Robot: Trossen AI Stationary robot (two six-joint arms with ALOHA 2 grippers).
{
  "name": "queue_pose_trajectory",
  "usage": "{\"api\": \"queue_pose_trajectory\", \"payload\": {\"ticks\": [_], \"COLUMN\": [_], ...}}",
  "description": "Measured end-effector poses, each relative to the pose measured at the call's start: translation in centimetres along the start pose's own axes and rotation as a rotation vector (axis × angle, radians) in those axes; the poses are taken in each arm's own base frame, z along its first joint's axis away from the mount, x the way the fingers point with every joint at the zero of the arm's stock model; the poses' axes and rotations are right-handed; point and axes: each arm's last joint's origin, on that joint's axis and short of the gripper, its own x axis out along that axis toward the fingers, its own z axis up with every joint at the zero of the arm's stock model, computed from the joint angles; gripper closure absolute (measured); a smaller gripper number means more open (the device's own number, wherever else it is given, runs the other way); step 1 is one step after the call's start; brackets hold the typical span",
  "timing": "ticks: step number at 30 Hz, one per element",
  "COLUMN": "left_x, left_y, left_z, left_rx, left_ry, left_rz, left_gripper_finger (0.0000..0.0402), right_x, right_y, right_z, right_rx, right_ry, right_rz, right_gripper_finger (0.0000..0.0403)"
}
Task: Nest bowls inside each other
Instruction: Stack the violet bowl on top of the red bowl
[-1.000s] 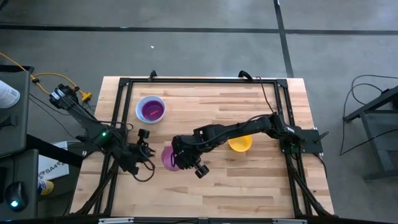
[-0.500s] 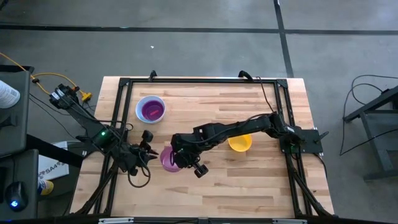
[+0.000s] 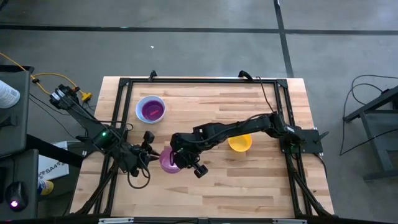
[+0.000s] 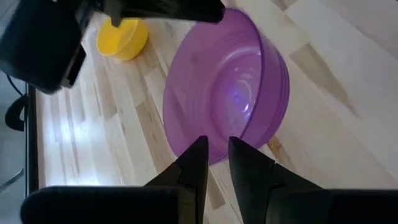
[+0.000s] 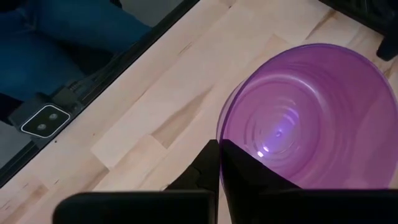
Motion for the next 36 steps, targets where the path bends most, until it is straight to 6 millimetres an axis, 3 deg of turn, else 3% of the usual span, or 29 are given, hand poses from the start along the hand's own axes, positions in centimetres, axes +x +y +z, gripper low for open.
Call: {"api": "queue_pose_trajectory", "payload": {"ticks": [6, 17, 27, 36], "left_x": [0.4, 3.5, 0.8, 0.0], "left_y": [0.0, 1.4, 3.1, 3.0], "left_z": [0.5, 0.2, 2.6, 3.0], "left_rx": [0.041, 0.007, 0.048, -0.002], "left_ry": [-0.033, 0.056, 0.034, 0.021], "left_rz": [-0.003, -0.099, -0.098, -0.261], "left_gripper_finger": [0.0339, 0.0339, 0.0339, 0.0339], "right_x": [0.0, 0.0, 0.0, 0.0], "right_y": [0.0, 0.1, 0.1, 0.0], "right_z": [0.1, 0.1, -0.3, -0.6], "right_rx": [-0.005, -0.002, 0.002, -0.011], "right_ry": [-0.013, -0.012, 0.042, 0.080], "right_rz": [-0.002, 0.018, -0.013, -0.050], "right_gripper_finger": [0.0399, 0.0399, 0.0399, 0.0399]}}
